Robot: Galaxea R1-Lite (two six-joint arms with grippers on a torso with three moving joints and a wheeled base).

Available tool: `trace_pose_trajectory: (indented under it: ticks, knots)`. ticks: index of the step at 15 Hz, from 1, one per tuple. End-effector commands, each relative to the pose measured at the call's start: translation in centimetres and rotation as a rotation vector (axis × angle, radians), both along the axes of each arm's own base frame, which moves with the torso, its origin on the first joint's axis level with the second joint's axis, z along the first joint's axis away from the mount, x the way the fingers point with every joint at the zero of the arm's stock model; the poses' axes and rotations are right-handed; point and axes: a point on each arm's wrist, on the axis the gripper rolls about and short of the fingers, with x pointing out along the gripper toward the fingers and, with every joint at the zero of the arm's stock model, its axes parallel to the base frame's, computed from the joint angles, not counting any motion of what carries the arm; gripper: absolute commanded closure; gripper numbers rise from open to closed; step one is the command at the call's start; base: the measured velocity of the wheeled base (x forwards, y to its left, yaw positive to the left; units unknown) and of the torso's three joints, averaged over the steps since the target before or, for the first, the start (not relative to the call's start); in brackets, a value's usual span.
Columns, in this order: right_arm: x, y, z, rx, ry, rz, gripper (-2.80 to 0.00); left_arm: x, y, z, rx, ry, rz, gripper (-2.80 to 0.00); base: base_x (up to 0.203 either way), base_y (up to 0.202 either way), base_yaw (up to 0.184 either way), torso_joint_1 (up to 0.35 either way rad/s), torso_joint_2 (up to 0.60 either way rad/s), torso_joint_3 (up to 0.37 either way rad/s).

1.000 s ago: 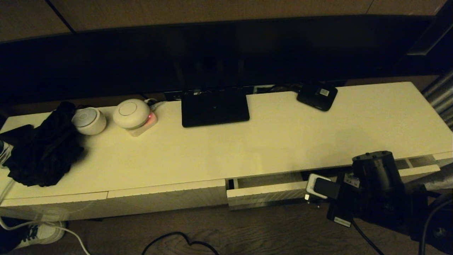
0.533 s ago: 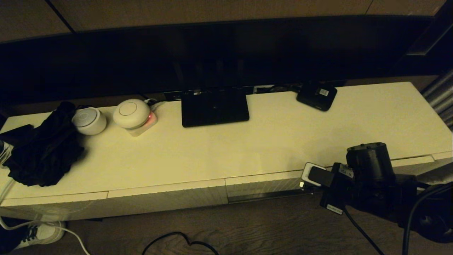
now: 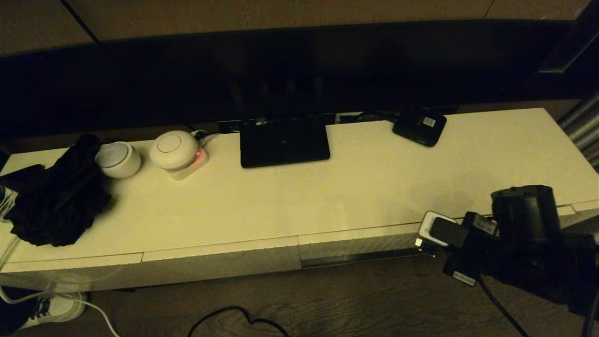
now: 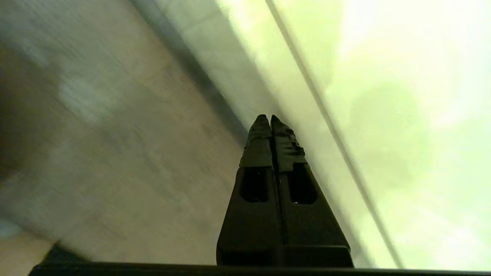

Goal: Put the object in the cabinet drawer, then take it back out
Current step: Take the storage box out of the drawer and put it on the table, then open the drawer

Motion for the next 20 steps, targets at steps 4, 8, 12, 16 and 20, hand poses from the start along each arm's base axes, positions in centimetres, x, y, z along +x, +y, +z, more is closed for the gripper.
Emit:
trace_pose_trajectory:
  ticks: [4, 8, 12, 16, 20]
  knots:
    - [-8.6, -3.6, 4.7, 0.178, 0.066, -0.118, 0.0, 0.0, 0.0, -0.1, 0.0, 0.003, 0.001, 0.0, 0.0, 0.0, 0.0, 0.0, 0.0, 0.0]
    - [-13.9, -5.7, 5.8, 0.409, 0.103, -0.281, 0.0, 0.0, 0.0, -0.1, 0.0, 0.003, 0.001, 0.0, 0.0, 0.0, 0.0, 0.0, 0.0, 0.0]
    - [-17.4, -7.6, 4.1, 0.363, 0.184, -0.43, 0.0, 0.0, 0.0, -0.1, 0.0, 0.003, 0.001, 0.0, 0.0, 0.0, 0.0, 0.0, 0.0, 0.0]
    - [-18.9, -8.7, 1.6, 0.307, 0.265, -0.459, 0.0, 0.0, 0.0, -0.1, 0.0, 0.003, 0.001, 0.0, 0.0, 0.0, 0.0, 0.0, 0.0, 0.0]
    - [-18.8, -8.7, 0.8, 0.134, 0.307, -0.168, 0.0, 0.0, 0.0, -0.1, 0.0, 0.003, 0.001, 0.0, 0.0, 0.0, 0.0, 0.0, 0.0, 0.0]
